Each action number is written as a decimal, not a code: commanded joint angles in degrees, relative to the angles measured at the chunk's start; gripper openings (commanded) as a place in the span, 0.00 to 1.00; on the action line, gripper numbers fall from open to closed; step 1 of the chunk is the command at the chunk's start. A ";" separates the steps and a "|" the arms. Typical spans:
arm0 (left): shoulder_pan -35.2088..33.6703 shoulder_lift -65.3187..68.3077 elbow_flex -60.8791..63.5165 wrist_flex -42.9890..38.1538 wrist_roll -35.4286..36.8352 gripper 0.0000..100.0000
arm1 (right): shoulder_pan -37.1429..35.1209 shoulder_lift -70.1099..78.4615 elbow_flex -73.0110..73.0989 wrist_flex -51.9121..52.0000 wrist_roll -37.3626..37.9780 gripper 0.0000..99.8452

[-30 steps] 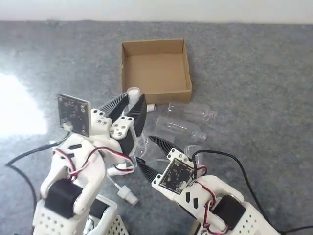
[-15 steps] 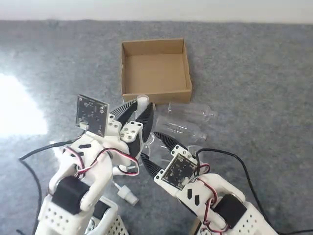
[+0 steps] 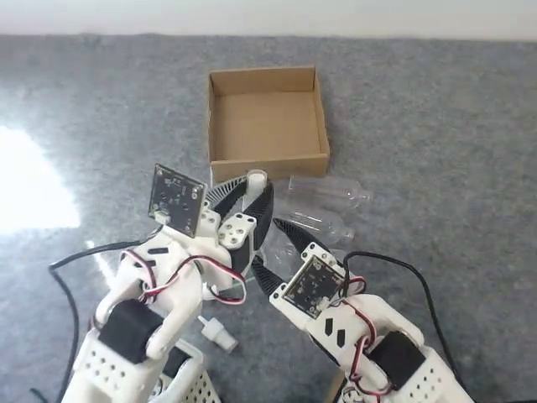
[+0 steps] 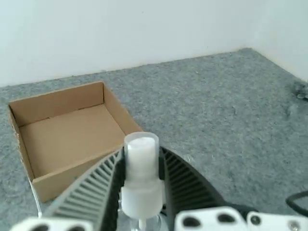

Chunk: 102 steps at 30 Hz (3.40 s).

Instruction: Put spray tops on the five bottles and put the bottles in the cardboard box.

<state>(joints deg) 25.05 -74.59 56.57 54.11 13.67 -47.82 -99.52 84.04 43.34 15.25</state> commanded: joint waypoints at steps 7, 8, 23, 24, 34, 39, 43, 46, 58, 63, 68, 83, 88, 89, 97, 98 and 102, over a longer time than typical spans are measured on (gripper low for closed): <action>1.05 -0.88 0.57 -1.32 -0.18 0.06 | 1.01 -2.15 -4.31 -1.27 0.97 0.10; 1.14 -0.88 1.01 -1.41 -0.18 0.07 | 1.10 -3.12 -4.31 -1.10 0.97 0.10; 2.99 -0.97 3.47 -3.25 0.00 0.20 | 4.00 -4.53 -4.31 -1.36 0.97 0.10; 2.90 -0.97 3.30 -3.25 0.00 0.20 | 4.09 -4.53 -4.31 -1.36 0.97 0.10; 0.79 -0.97 -2.77 2.37 0.00 0.22 | 5.32 -4.53 -4.84 -1.36 0.53 0.10; -2.81 -0.97 -5.05 2.55 -0.09 0.22 | 7.25 -4.53 -4.40 -3.65 0.44 0.10; -4.57 -0.97 -7.60 5.01 -0.35 0.22 | 7.25 -4.53 -4.40 -3.65 0.44 0.10; -5.98 -0.97 -8.48 5.27 -0.35 0.22 | 7.25 -4.53 -4.31 -3.65 0.44 0.10; -15.03 -15.47 -11.38 8.09 -0.18 0.22 | 7.25 -4.53 -3.60 -3.82 0.44 0.10; -20.57 -19.87 -11.74 7.74 -0.53 0.21 | 7.16 -4.53 -3.60 -3.82 0.44 0.10; -26.81 -20.22 -9.80 7.82 -0.53 0.21 | 7.16 -4.53 -3.52 -3.82 0.44 0.10; -41.41 -20.22 11.65 7.74 -0.09 0.21 | 7.16 -4.53 -3.52 -3.82 0.53 0.10; -41.67 -20.22 16.31 7.65 -0.09 0.21 | 7.16 -4.53 -3.52 -3.82 0.53 0.10; -41.67 -20.22 16.57 7.65 -0.09 0.21 | 7.16 -4.53 -3.52 -3.82 0.53 0.10; -41.76 -20.22 21.41 1.32 -0.09 0.21 | 10.07 -4.53 -5.10 -5.49 0.53 0.10; -41.85 -20.22 22.11 0.26 -0.09 0.21 | 10.51 -4.53 -5.27 -6.02 0.53 0.10; -44.31 -20.22 22.90 -2.11 -0.09 0.21 | 11.03 -3.91 -9.76 -6.46 -2.37 0.10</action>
<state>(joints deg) -17.32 -94.11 79.60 55.34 13.32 -37.63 -102.68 82.46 38.77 15.16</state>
